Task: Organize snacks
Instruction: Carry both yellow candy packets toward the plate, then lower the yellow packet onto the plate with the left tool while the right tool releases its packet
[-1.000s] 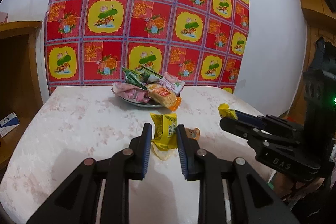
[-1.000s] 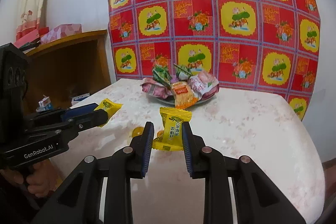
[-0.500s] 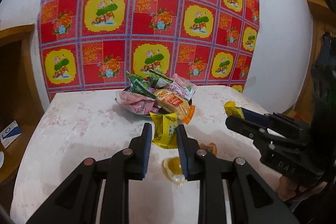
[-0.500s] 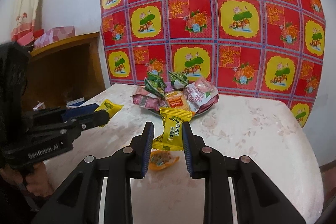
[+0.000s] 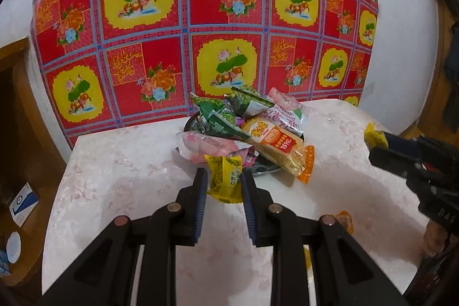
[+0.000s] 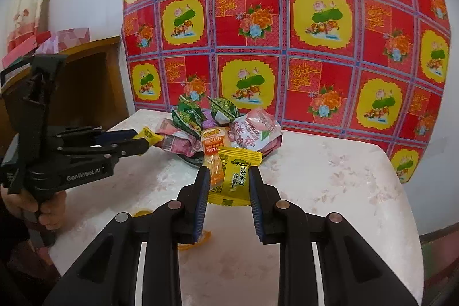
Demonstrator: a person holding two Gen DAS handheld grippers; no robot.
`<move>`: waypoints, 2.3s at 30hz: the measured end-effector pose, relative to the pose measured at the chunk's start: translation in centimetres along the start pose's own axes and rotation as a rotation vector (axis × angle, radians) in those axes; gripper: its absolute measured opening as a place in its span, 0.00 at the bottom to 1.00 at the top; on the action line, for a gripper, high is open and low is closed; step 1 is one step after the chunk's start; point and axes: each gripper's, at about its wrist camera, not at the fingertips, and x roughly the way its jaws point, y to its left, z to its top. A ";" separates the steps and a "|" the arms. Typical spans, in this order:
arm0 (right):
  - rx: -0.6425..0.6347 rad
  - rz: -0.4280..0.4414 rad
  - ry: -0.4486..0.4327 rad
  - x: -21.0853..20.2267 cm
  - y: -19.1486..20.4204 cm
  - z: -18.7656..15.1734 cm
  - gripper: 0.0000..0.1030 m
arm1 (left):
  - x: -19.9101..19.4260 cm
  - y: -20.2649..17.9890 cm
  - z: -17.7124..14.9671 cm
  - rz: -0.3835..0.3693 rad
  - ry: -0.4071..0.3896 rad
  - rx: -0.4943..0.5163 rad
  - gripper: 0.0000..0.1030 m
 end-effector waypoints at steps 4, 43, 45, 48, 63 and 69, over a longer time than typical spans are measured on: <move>-0.027 -0.013 0.036 1.7 -0.1 1.1 0.27 | 1.1 -0.2 0.7 0.010 0.025 0.018 0.24; -0.177 0.100 0.089 10.1 0.6 5.7 0.28 | 2.5 -1.9 0.8 -0.092 0.131 0.218 0.29; -0.176 0.096 0.085 10.4 0.6 5.8 0.28 | 3.3 -2.5 1.2 -0.081 0.120 0.210 0.29; -0.159 0.091 0.095 10.9 0.4 5.9 0.28 | 4.6 -3.4 1.1 -0.062 0.110 0.214 0.29; -0.082 0.094 0.050 11.2 -1.3 5.9 0.53 | 3.8 -2.6 1.4 -0.123 -0.035 0.181 0.46; -0.086 0.067 0.010 9.9 -2.0 6.3 0.54 | 3.0 -1.3 1.8 -0.134 -0.080 0.118 0.50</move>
